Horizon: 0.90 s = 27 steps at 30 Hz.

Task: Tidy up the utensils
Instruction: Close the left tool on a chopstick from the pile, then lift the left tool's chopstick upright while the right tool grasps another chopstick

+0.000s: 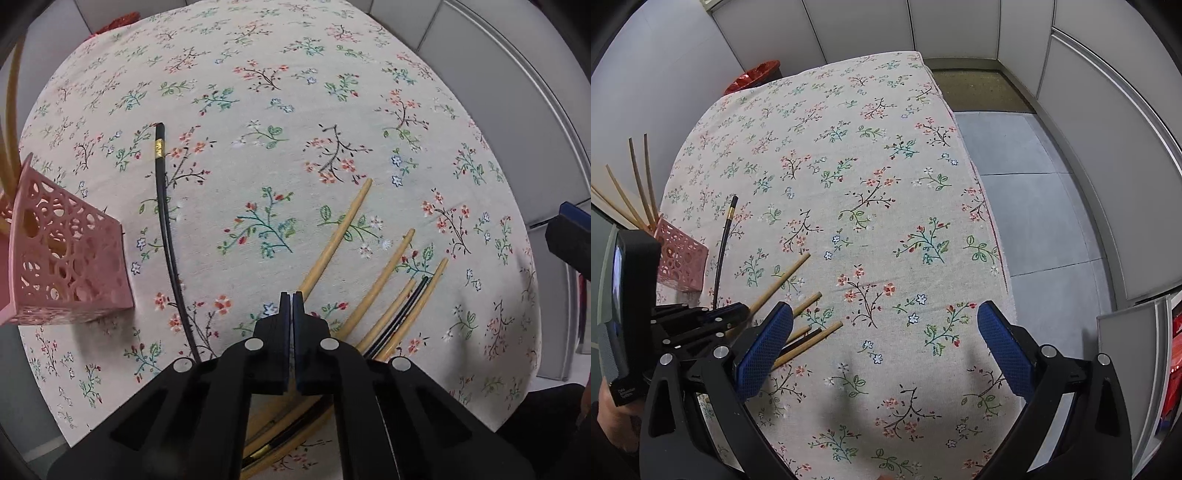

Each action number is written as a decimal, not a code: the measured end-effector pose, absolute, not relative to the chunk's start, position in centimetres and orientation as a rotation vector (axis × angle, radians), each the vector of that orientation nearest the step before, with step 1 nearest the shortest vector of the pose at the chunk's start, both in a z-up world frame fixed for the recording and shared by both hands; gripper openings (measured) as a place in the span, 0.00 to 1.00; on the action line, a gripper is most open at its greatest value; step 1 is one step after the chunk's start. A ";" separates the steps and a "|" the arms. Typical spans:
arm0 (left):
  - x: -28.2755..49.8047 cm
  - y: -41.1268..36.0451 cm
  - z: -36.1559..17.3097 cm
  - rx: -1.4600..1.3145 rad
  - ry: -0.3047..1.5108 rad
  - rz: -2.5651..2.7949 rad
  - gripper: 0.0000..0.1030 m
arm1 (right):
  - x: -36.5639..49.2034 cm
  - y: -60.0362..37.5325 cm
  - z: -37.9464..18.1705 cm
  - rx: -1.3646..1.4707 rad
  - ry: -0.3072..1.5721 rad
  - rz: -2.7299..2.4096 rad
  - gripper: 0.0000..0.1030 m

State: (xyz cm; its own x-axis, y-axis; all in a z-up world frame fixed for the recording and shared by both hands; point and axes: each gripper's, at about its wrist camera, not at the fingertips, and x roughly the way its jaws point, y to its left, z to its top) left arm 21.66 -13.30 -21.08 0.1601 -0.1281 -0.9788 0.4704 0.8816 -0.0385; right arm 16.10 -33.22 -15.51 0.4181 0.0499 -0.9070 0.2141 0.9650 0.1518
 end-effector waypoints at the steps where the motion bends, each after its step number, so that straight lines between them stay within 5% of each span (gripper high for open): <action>1: 21.9 -12.9 -21.1 0.302 1.337 -0.442 0.02 | 16.1 -33.1 -15.6 0.259 1.141 -0.101 0.93; 7: 23.2 -14.2 -21.1 0.267 1.305 -0.531 0.04 | 16.3 -32.7 -15.8 0.263 1.152 -0.087 0.93; 11: 24.0 -15.9 -22.2 0.248 1.279 -0.558 0.19 | 16.4 -33.3 -16.2 0.290 1.164 -0.093 0.93; 18: 25.0 -16.8 -22.6 0.257 1.259 -0.513 0.10 | 16.8 -33.5 -17.3 0.305 1.195 -0.123 0.93; 27: 22.6 -12.0 -16.5 0.274 1.063 -0.502 0.07 | 17.4 -31.9 -17.9 0.311 1.222 -0.084 0.93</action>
